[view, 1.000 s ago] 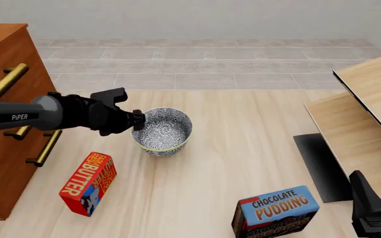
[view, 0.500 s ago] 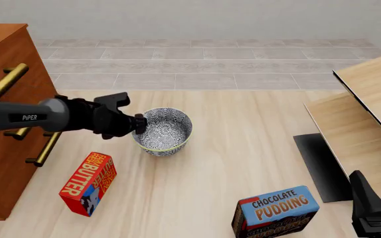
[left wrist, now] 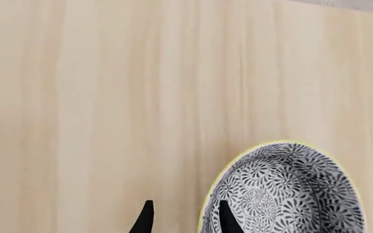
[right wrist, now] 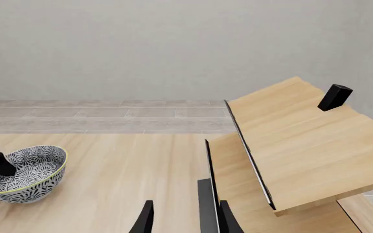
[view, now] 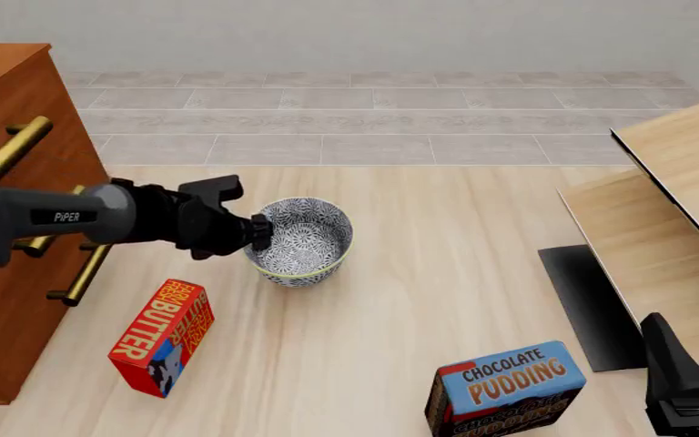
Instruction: Close the top drawer of the cabinet and put the bowl on top of it.
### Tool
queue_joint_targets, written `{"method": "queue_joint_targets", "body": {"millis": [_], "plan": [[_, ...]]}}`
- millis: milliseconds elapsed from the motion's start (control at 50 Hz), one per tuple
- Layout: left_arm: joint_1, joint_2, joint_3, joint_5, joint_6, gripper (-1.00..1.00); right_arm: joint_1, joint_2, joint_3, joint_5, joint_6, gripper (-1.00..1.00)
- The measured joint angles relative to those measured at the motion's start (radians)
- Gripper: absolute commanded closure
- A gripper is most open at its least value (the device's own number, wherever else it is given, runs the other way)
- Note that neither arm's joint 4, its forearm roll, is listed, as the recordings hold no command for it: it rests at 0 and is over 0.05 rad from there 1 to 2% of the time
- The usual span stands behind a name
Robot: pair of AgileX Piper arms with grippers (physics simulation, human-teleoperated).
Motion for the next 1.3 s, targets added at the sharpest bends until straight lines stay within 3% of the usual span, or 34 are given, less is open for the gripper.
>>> {"method": "queue_joint_targets", "body": {"millis": [60, 80, 600, 1300], "plan": [[-0.001, 0.001, 0.000, 0.000, 0.001, -1.00, 0.000, 0.000, 0.000, 0.000, 0.000, -1.00], [-0.001, 0.001, 0.000, 0.000, 0.002, 1.00, 0.000, 0.000, 0.000, 0.000, 0.000, -1.00], [-0.005, -0.058, 0.005, 0.025, 0.011, 1.00, 0.000, 0.000, 0.000, 0.000, 0.000, -1.00], [-0.012, -0.325, -0.006, 0.188, -0.011, 1.00, 0.000, 0.000, 0.000, 0.000, 0.000, -1.00]]}}
